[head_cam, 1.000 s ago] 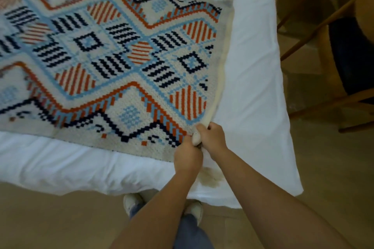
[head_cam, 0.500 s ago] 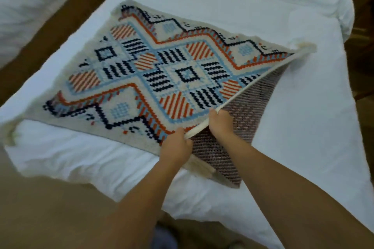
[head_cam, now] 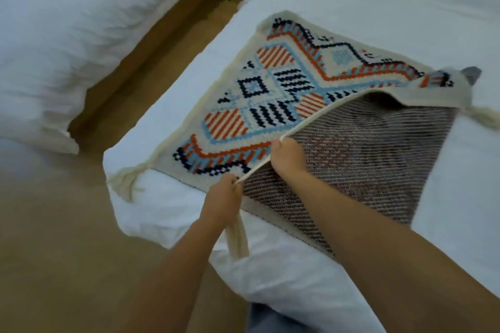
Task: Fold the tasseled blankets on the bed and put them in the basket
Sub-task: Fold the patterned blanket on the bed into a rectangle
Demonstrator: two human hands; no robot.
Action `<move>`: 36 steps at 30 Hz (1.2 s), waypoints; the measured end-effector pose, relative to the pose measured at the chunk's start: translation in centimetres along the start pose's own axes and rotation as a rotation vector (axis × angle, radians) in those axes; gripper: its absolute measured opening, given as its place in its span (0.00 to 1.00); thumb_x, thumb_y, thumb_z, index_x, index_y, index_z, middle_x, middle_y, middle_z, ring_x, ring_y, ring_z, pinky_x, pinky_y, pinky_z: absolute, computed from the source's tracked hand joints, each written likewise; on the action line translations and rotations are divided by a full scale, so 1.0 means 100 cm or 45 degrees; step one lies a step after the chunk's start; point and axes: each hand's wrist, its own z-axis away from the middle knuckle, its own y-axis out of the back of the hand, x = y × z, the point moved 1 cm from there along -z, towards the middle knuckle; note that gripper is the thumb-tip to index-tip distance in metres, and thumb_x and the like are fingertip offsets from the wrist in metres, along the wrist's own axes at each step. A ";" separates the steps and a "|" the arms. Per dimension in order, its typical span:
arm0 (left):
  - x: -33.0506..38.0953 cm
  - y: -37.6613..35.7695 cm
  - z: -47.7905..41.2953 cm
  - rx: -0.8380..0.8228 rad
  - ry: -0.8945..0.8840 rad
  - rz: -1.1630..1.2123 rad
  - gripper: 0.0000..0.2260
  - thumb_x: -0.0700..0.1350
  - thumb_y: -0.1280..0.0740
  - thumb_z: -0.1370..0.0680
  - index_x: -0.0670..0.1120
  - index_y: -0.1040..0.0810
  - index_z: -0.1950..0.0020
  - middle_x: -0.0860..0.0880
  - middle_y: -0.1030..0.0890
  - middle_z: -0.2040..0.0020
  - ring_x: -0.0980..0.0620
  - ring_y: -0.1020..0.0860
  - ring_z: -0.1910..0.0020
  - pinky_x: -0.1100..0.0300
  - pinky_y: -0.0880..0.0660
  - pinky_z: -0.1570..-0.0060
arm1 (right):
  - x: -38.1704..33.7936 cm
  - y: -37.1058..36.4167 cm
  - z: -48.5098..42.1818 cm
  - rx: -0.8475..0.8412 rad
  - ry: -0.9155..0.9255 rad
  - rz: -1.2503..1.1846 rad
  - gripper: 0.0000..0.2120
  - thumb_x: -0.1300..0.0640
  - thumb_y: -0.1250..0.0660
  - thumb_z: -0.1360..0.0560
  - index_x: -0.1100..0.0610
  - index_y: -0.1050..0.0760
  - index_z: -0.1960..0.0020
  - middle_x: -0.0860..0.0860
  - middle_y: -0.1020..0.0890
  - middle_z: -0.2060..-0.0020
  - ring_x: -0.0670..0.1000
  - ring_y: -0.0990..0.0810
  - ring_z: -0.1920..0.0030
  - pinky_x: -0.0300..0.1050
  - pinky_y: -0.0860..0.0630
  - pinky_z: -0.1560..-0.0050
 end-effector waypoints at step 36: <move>-0.211 0.228 -0.215 -0.771 -0.519 -0.538 0.18 0.53 0.40 0.22 0.45 0.30 0.36 0.46 0.26 0.39 0.47 0.27 0.41 0.54 0.30 0.42 | -0.178 -0.276 -0.073 0.302 -0.540 0.061 0.19 0.45 0.40 0.24 0.62 0.30 0.49 0.60 0.20 0.52 0.60 0.21 0.52 0.50 0.27 0.52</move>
